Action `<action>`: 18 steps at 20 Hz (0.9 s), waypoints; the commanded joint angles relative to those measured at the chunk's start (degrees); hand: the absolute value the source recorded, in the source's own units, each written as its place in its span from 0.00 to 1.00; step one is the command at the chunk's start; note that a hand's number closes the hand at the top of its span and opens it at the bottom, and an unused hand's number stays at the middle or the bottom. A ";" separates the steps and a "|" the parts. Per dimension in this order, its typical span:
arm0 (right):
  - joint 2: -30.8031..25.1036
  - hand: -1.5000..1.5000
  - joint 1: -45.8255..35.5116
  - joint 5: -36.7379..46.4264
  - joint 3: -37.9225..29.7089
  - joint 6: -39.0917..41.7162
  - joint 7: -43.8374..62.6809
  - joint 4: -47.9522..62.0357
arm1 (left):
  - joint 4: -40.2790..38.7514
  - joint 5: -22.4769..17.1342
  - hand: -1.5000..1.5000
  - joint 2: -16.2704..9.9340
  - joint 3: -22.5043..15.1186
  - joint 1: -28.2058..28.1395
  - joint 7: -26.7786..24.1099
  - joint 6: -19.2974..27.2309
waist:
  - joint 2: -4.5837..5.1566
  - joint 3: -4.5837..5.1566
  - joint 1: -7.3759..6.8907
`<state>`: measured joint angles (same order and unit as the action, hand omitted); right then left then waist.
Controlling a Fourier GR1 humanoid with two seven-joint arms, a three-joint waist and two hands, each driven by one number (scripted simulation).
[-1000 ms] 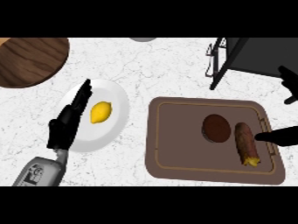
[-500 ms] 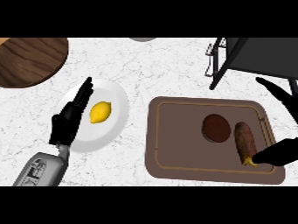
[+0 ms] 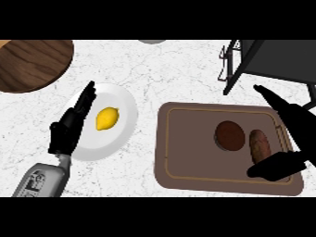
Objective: Pick the cupcake from the tray and place it in the tiered shelf
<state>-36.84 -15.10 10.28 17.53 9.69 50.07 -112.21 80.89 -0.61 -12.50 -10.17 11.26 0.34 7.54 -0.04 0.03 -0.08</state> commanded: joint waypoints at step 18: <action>15.84 0.00 1.27 14.11 -5.47 11.14 3.13 -0.26 | 0.24 5.56 0.50 5.66 3.15 -1.39 -0.32 -3.26 | 0.02 -0.02 0.15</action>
<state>-22.02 -13.60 24.57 14.84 17.00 51.82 -111.37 82.95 3.19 -9.01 -6.58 9.68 1.25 3.75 -0.02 0.00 -0.05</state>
